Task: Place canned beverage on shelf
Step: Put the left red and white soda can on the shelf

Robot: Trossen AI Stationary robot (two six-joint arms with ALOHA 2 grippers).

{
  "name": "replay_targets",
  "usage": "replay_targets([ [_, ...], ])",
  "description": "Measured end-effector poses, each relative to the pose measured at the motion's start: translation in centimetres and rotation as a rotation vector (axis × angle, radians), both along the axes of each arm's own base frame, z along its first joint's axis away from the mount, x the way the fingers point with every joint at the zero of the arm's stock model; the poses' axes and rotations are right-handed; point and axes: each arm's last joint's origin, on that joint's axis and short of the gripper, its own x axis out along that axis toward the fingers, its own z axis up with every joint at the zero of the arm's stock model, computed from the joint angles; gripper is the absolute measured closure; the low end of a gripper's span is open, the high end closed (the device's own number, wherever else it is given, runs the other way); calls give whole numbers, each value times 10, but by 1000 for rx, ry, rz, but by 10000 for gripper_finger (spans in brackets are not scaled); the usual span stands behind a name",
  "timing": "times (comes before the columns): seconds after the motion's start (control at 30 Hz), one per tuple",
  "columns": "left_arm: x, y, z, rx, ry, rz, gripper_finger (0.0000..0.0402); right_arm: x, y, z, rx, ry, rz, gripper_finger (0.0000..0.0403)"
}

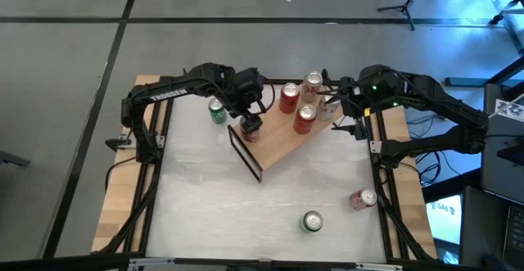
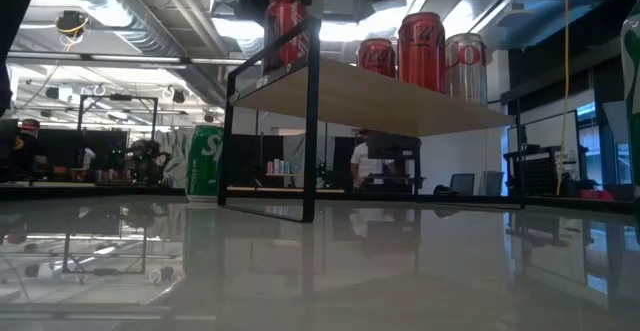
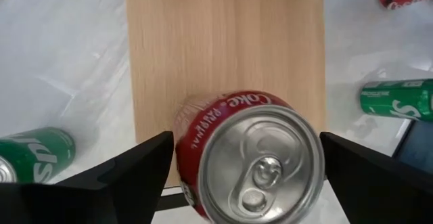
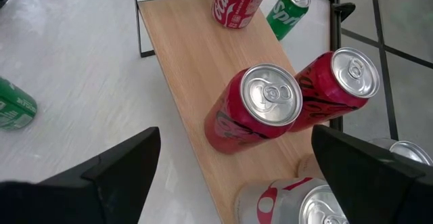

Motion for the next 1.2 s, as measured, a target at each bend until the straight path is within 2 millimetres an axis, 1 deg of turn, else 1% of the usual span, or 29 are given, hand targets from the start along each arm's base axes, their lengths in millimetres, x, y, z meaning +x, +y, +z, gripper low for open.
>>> replay_targets([
  [0.37, -1, 0, 1, 26, 3, 7, 48, 0, 0, 0, 0, 0, 0, 24],
  [0.63, -12, -5, 18, 137, -47, 10, 49, 0, 0, 0, 0, 0, 0, 24],
  [0.8, -13, -16, 23, 187, -74, -19, 49, 0, 0, 0, 0, 0, 0, 24],
  [0.97, -11, -33, 27, 349, -75, -2, 49, 0, 0, 0, 0, 1, -1, 24],
  [1.1, -19, -51, 37, 503, -89, 27, 49, 0, 0, 0, 0, 0, -1, 24],
  [1.2, -28, -65, 47, 580, -120, 54, 49, 0, 0, 0, 0, 0, 0, 24],
])
